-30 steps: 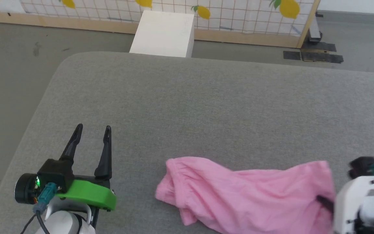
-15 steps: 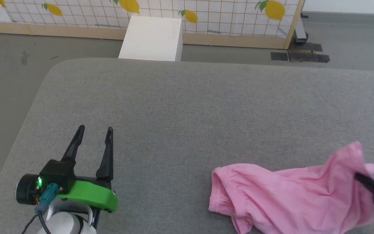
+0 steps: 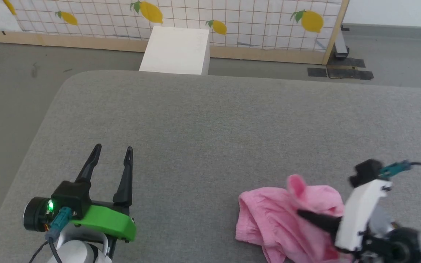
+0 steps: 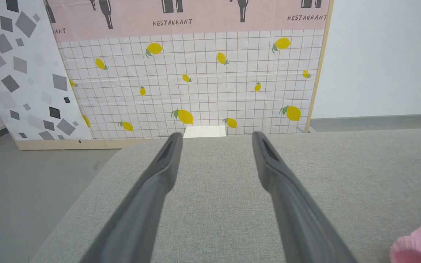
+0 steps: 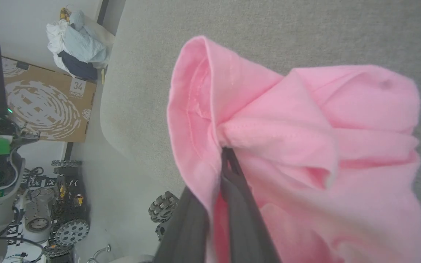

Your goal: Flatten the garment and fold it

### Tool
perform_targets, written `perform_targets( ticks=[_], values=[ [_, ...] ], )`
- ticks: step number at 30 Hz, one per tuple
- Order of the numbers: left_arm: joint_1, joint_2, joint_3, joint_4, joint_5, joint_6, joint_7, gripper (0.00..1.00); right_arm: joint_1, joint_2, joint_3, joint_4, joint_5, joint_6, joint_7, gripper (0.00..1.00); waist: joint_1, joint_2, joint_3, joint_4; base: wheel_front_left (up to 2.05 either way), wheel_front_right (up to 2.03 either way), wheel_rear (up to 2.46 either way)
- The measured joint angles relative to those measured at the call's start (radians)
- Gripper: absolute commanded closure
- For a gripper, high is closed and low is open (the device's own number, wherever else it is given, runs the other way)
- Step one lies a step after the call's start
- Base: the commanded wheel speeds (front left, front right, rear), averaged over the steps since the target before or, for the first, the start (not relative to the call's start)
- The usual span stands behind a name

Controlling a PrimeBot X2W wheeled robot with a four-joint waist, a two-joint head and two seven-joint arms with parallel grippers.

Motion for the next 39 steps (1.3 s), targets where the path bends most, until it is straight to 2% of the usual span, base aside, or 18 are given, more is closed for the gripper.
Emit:
perform_targets(
  ticks=[5,10,12,13,14,19,24,31,39],
  values=[
    [-0.001,-0.001,-0.009,0.002,0.000,-0.002,0.006,0.00,-0.010,0.002,0.143,0.150,0.101,0.000,-0.170,1.00,0.0000,0.0000,0.000,0.017,0.00,0.00,0.00],
    [-0.003,-0.001,-0.014,0.003,0.001,-0.004,0.008,0.00,-0.061,0.004,0.260,0.281,0.140,0.000,-0.341,1.00,0.0000,0.0000,0.013,0.028,0.00,0.00,0.00],
    [-0.007,-0.002,-0.015,0.005,0.001,-0.004,0.008,0.00,-0.079,0.005,0.296,0.340,0.127,0.000,-0.395,0.82,0.0000,0.0000,0.020,0.032,0.00,0.00,0.00],
    [-0.008,-0.002,-0.016,0.007,0.001,-0.005,0.008,0.00,-0.086,0.005,0.310,0.361,0.127,0.000,-0.418,0.51,0.0000,0.0000,0.024,0.033,0.00,0.00,0.00],
    [-0.009,-0.003,-0.016,0.008,0.001,-0.005,0.008,0.00,-0.091,0.005,0.321,0.376,0.132,0.000,-0.439,0.00,0.0000,0.0000,0.026,0.035,0.00,0.00,0.00],
    [-0.010,-0.006,-0.016,0.019,0.001,-0.006,0.007,0.00,-0.126,0.005,0.394,0.403,0.134,0.000,-0.501,0.00,0.0000,0.0000,0.033,0.032,0.00,0.00,0.00],
    [-0.010,-0.006,-0.016,0.025,0.001,-0.009,-0.001,0.00,-0.143,0.004,0.447,0.372,0.090,0.000,-0.533,0.00,0.0000,0.0000,0.026,0.023,0.00,0.00,0.00],
    [-0.009,-0.006,-0.015,0.026,0.001,-0.008,-0.001,0.00,-0.156,0.000,0.500,0.242,-0.114,0.000,-0.570,0.00,0.0000,0.0000,0.013,0.006,0.00,0.00,0.00],
    [-0.005,-0.005,-0.007,0.018,0.001,0.007,-0.001,0.00,-0.155,-0.011,0.428,0.100,-0.360,0.000,-0.761,0.00,0.0000,0.0000,0.004,-0.017,0.00,0.00,0.00]
  ],
)
